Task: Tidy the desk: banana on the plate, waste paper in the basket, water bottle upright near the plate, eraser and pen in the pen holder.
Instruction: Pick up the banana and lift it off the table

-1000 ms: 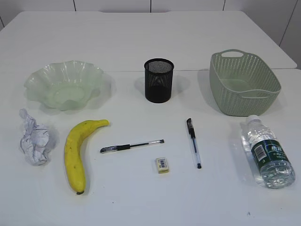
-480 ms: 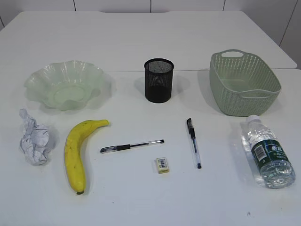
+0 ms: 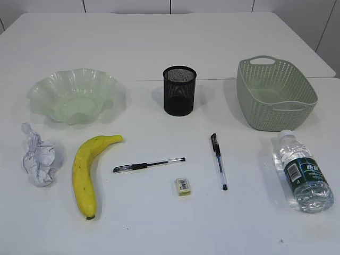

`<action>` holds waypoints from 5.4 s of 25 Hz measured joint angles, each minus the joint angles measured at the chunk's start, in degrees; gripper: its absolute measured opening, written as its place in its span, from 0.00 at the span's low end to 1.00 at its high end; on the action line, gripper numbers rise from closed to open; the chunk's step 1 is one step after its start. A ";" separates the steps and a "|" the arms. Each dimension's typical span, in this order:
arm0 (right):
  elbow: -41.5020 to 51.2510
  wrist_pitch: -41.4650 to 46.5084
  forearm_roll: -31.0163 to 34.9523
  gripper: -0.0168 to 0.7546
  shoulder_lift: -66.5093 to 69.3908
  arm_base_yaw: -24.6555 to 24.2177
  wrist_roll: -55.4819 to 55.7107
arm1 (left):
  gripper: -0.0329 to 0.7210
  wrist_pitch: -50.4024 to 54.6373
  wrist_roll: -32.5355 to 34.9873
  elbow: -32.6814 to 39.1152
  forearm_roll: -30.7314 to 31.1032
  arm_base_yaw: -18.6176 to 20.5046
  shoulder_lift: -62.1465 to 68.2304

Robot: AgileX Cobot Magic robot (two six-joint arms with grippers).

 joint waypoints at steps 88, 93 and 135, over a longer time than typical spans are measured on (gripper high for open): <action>-18.03 -12.15 11.88 0.78 46.71 0.00 2.46 | 0.76 -24.99 -43.60 -36.03 9.56 -28.86 103.53; -18.03 -12.15 11.88 0.78 46.71 0.00 2.46 | 0.76 -25.66 -44.38 -36.03 10.14 -28.86 105.68; -18.03 -12.15 11.88 0.78 46.71 0.00 2.59 | 0.76 -28.78 -48.35 -36.11 18.17 -27.38 111.23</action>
